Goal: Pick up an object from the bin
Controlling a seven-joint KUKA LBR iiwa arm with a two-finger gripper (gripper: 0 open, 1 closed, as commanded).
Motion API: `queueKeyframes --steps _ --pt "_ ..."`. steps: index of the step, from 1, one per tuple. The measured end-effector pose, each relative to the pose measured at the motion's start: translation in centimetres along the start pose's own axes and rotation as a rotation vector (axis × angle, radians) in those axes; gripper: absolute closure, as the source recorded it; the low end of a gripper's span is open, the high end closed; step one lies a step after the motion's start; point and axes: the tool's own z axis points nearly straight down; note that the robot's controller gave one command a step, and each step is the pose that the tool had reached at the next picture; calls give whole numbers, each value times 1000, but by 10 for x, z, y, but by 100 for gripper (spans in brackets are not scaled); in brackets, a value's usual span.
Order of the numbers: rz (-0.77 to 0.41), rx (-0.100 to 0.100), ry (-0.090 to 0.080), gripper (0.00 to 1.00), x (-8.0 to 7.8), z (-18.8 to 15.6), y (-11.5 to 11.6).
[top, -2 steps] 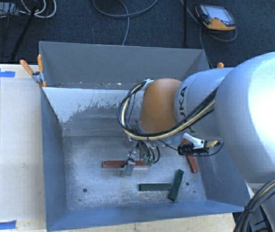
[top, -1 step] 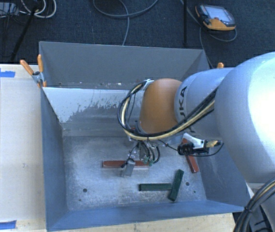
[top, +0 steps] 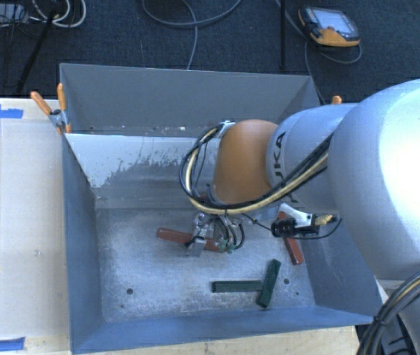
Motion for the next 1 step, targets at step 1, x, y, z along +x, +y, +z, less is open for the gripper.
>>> queueKeyframes --steps 1 --pt "-2 -2 -5 100 -1 -60 0"
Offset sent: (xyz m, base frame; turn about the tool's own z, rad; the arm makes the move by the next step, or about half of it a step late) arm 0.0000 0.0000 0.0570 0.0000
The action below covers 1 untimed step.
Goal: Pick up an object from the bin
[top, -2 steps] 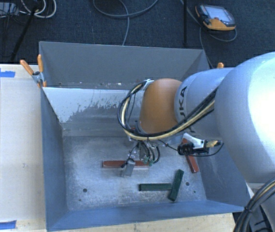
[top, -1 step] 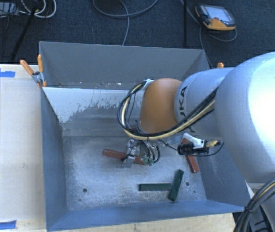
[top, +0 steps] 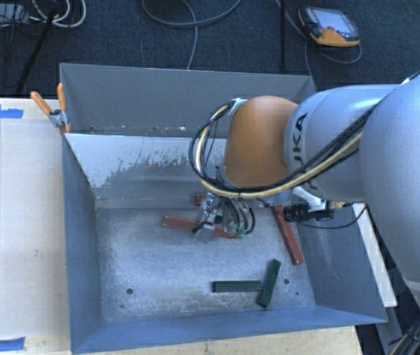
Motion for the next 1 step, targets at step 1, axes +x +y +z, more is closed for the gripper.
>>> queueKeyframes --steps 1 --pt "-2 1 3 100 -1 -19 0"
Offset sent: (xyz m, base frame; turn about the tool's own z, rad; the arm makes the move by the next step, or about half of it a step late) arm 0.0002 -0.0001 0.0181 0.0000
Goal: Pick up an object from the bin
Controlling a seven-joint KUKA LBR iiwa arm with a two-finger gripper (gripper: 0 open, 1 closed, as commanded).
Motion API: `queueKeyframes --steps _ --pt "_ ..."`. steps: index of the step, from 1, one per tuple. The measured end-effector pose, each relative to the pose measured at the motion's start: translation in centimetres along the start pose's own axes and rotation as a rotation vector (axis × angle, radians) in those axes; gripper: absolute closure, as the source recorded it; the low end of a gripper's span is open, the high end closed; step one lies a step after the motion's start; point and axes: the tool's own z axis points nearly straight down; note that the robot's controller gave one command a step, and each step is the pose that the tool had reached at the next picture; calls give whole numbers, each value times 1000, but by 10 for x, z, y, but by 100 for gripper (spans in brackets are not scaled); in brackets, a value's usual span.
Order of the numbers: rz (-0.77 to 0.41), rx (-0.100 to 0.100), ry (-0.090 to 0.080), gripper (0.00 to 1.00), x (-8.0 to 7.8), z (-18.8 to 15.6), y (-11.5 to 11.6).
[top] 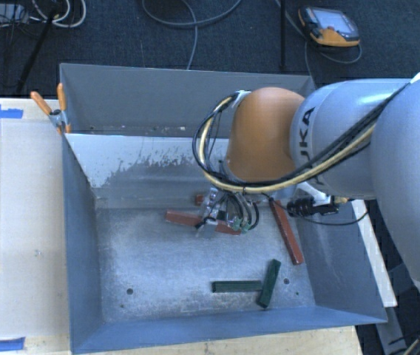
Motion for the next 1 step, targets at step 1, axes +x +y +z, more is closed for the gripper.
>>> queueKeyframes --steps 1 --pt "-3 -1 -2 100 -1 -42 0"
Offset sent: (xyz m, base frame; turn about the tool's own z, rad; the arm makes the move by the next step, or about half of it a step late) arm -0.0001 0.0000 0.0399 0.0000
